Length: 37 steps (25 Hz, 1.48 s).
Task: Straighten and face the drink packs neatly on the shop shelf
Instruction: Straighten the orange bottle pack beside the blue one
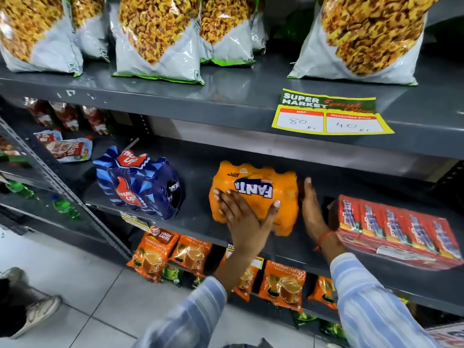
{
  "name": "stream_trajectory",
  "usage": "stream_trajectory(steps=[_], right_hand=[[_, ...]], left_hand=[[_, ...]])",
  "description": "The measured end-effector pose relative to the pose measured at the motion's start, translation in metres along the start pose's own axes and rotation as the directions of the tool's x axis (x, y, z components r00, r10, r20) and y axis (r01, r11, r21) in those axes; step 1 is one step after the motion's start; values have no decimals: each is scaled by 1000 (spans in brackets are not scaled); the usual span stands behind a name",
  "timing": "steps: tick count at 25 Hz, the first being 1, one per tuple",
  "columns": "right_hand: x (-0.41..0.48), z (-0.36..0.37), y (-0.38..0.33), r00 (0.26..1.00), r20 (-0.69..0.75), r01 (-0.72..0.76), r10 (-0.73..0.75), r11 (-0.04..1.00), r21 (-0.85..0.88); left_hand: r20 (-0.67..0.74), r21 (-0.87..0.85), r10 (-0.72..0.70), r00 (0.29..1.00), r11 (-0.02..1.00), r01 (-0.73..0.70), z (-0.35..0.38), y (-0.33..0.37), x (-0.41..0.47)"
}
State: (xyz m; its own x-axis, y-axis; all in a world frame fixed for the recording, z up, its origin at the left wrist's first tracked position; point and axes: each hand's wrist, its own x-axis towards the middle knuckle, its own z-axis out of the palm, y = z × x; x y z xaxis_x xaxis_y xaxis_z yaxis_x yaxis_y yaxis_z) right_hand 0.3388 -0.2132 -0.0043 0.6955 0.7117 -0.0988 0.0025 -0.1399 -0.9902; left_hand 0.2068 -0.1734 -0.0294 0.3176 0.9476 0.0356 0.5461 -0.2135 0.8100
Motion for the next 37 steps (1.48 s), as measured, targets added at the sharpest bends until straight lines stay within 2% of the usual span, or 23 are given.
stream_trajectory(steps=[2,4,7,9,12,14,16,17,18,19,20,21,23,25,28,30,32,34,37], right_hand=[[-7,5,25,994,-18,104,-104,995,8],[-20,19,52,987,-74,136,-141,988,-66],[-38,26,57,952,-42,295,-303,946,-135],[-33,27,58,923,-27,375,-385,910,-175],[-36,40,61,874,59,483,-482,851,-207],[-39,51,69,838,200,540,-508,825,-166],[-41,59,77,796,340,570,-501,809,-142],[-40,60,78,786,383,569,-485,810,-143],[-38,61,79,785,404,564,-471,812,-151],[-35,60,78,791,395,563,-468,810,-166],[-32,59,74,806,344,563,-482,803,-193],[-27,58,70,823,251,562,-509,793,-236],[-7,54,61,854,22,500,-520,806,-317],[19,47,49,901,-105,363,-421,865,-347],[48,40,33,987,-47,138,-152,965,-223],[53,41,19,998,52,22,-20,999,-44],[47,47,10,984,163,-82,67,993,87],[40,53,16,973,207,-135,101,978,158],[27,62,33,974,179,-175,136,958,226]], left_hand=[[77,-85,-47,996,995,54,-15,4,25],[195,-182,-53,979,979,89,-27,2,45],[282,-284,-24,959,953,108,-45,-12,72],[387,-319,-15,922,936,149,-62,-17,84],[535,-383,45,844,903,194,-91,-16,102],[559,-371,24,829,901,225,-108,-18,115],[424,-393,-48,904,890,232,-119,-22,118],[294,-445,-101,951,866,229,-118,-23,111],[105,-502,-163,981,843,194,-110,-22,95],[-91,-544,-198,976,831,118,-97,-25,76],[-215,-518,-187,959,854,51,-83,-25,53],[-239,-433,-147,960,901,30,-68,-26,34],[-217,-243,-84,972,969,30,-42,-32,16],[-224,-214,-107,969,975,58,-38,-37,20],[-155,-223,-27,988,975,-8,-60,-58,37],[-5,-210,79,997,975,-79,-85,-76,59],[156,-248,144,977,963,-103,-109,-90,73],[114,-383,133,984,920,-80,-113,-98,68],[13,-551,46,999,834,-31,-106,-102,51]])
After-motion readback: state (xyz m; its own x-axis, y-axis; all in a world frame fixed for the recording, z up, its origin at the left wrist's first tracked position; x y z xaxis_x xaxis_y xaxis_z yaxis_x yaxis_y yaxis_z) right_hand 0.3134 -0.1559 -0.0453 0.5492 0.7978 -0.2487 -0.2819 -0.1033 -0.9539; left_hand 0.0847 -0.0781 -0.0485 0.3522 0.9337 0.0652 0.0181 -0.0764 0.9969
